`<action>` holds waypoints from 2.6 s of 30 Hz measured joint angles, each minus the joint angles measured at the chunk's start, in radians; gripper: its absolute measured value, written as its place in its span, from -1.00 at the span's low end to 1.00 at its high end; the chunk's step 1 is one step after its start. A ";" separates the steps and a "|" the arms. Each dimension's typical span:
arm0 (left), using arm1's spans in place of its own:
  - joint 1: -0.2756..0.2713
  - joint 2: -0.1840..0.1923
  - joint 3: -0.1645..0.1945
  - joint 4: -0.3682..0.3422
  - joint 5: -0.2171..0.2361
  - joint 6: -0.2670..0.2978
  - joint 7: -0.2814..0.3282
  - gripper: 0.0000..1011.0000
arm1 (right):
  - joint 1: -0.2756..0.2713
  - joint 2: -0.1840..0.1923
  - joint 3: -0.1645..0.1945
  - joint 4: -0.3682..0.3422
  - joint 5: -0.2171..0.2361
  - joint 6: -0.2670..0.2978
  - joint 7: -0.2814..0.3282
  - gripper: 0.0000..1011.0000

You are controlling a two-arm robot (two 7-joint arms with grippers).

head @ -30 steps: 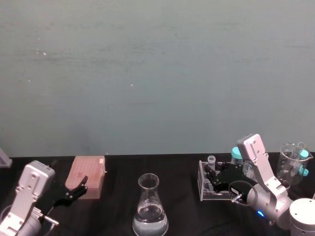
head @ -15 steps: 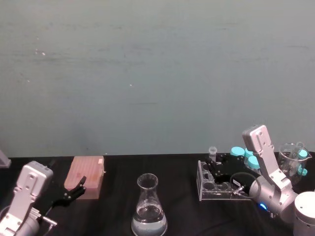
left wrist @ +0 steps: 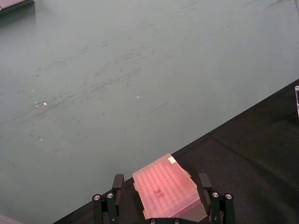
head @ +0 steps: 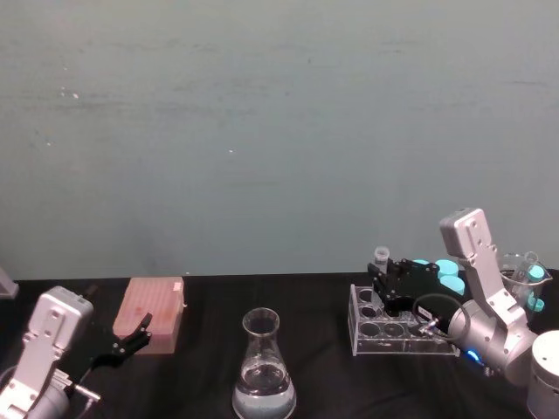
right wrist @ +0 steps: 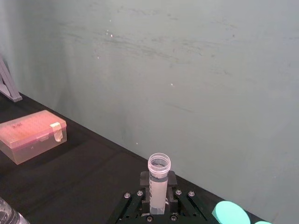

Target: Pour the liquid from the test tube into the beaker using one hand.

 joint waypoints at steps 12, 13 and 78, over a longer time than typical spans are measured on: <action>0.000 0.000 0.000 0.000 0.000 0.000 0.000 0.98 | -0.007 0.009 -0.002 -0.044 0.014 -0.001 0.000 -0.59; 0.000 0.000 0.000 0.000 0.000 0.000 0.000 0.98 | -0.008 0.010 -0.003 -0.047 0.015 -0.002 0.001 -0.59; 0.000 0.000 0.000 0.000 0.000 0.000 0.000 0.98 | 0.003 0.007 -0.122 -0.139 -0.173 -0.113 -0.043 -0.59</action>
